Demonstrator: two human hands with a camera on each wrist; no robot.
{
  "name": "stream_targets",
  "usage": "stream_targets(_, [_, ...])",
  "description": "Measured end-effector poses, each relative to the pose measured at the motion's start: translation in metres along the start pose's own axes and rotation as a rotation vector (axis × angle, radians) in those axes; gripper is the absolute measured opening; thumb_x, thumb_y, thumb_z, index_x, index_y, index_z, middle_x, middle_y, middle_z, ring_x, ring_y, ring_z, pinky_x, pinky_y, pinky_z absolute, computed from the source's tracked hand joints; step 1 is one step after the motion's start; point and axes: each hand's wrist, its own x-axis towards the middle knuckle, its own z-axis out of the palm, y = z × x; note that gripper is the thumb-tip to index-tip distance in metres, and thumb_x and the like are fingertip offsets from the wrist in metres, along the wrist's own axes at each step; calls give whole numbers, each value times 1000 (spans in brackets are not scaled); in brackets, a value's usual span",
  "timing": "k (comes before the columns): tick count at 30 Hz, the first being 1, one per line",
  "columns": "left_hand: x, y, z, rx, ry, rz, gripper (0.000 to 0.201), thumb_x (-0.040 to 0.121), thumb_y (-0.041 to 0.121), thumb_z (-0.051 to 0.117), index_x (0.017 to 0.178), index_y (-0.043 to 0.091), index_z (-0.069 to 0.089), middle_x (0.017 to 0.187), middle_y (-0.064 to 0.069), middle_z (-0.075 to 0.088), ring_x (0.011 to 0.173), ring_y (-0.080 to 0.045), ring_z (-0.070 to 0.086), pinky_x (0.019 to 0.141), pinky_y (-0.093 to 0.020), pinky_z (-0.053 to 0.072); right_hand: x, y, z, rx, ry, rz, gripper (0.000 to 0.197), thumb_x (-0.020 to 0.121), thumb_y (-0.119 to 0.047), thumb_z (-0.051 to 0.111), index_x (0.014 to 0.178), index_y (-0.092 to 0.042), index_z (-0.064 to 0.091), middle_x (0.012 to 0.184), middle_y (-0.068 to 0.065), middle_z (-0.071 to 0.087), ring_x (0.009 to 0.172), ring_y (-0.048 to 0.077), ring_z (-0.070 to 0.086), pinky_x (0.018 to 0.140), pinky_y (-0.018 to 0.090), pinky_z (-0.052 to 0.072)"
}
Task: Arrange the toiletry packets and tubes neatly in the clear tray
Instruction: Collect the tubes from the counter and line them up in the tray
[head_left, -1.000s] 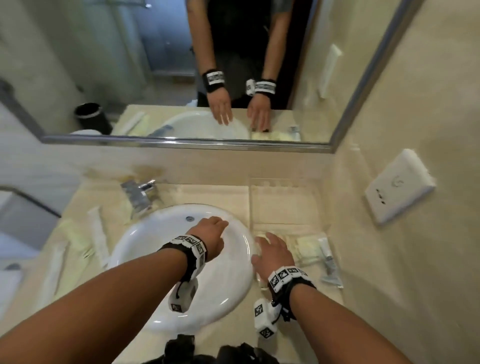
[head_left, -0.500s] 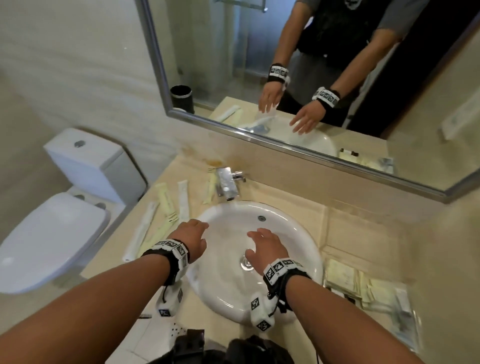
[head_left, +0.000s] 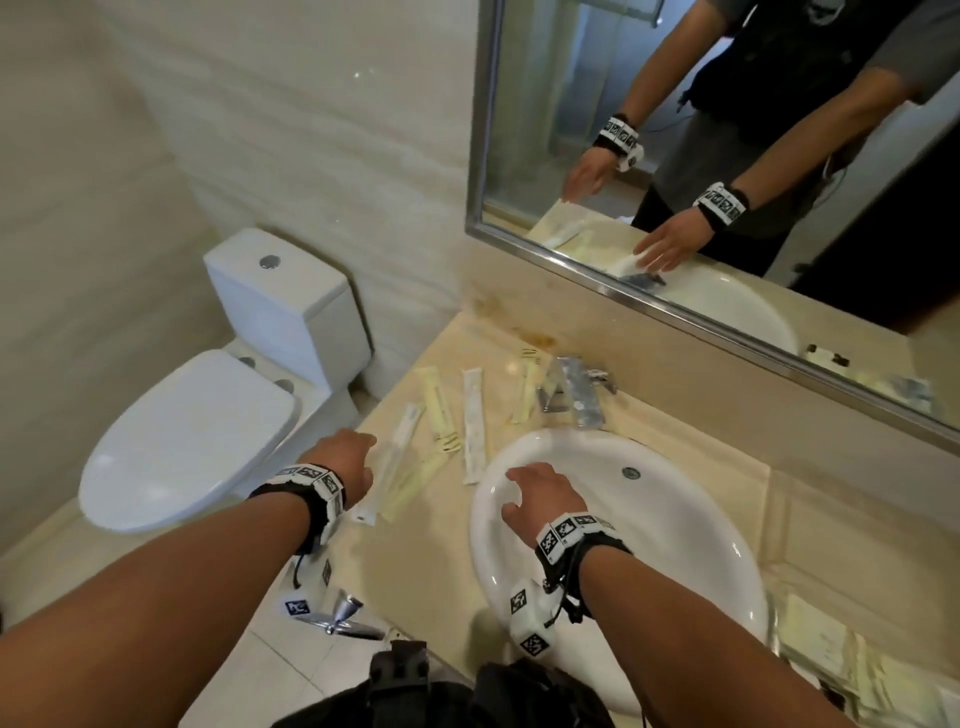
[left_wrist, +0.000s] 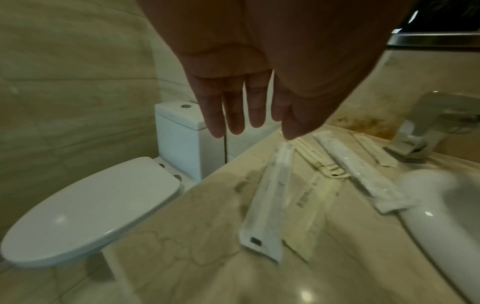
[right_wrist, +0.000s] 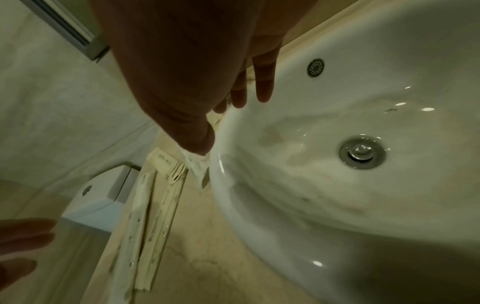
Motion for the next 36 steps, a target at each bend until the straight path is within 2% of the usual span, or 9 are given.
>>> stream_targets(7, [19,-27,10,74,-132,8,59,93,38,49,149,26,33,142,-6,47,123,-27,54,96,-38,49,32,-43,17,-1,-28,-60,56,91,-37,55,146,-30,47,151,-1,43,134,22,45,109,36,42])
stream_targets(10, [32,-22,17,109,-156,60,57,93,41,50,147,28,36,137,-5,49,120,-26,55,93,-36,48,46,-54,20,1,-33,-60,54,92,-38,54,145,-31,48,149,-1,46,132,20,48,106,36,44])
stream_targets(13, [46,-10,23,117,-141,131,52,94,44,52,142,27,44,136,-2,51,122,-24,53,98,-36,46,60,-61,22,-13,-30,-55,54,94,-38,53,146,-28,47,148,0,47,132,22,47,105,36,44])
stream_targets(18, [65,15,25,168,-144,185,49,93,44,53,135,20,51,128,-6,56,114,-28,56,92,-36,49,87,-65,19,-25,-38,-40,58,93,-38,52,149,-26,43,148,1,45,133,23,46,106,36,44])
stream_targets(21, [77,27,27,195,-177,177,58,92,46,54,137,10,45,124,-10,60,103,-31,63,82,-33,50,107,-68,13,-31,-53,-25,51,95,-38,51,145,-25,47,139,4,52,123,25,56,98,36,47])
stream_targets(23, [86,33,27,241,-218,194,46,92,47,55,123,13,57,125,-12,59,99,-32,64,78,-33,50,121,-72,9,-44,-54,-16,45,96,-38,50,138,-25,52,132,4,56,117,25,60,93,36,49])
stream_targets(26, [97,38,30,276,-252,217,41,89,50,58,106,13,62,108,-8,67,94,-31,65,80,-38,54,142,-78,5,-67,-49,-21,40,94,-39,50,130,-23,56,124,5,61,110,26,63,87,36,51])
stream_targets(30, [108,44,39,267,-255,217,42,86,52,61,103,14,63,103,-7,67,94,-30,65,77,-34,49,166,-88,3,-92,-48,-38,36,93,-44,53,120,-20,56,114,5,61,100,27,65,73,34,48])
stream_targets(36, [115,51,38,221,-331,133,42,84,51,65,106,16,63,105,-5,67,97,-27,65,78,-32,49,189,-99,7,-94,-68,4,42,89,-32,59,125,-15,46,115,8,56,94,30,66,66,35,44])
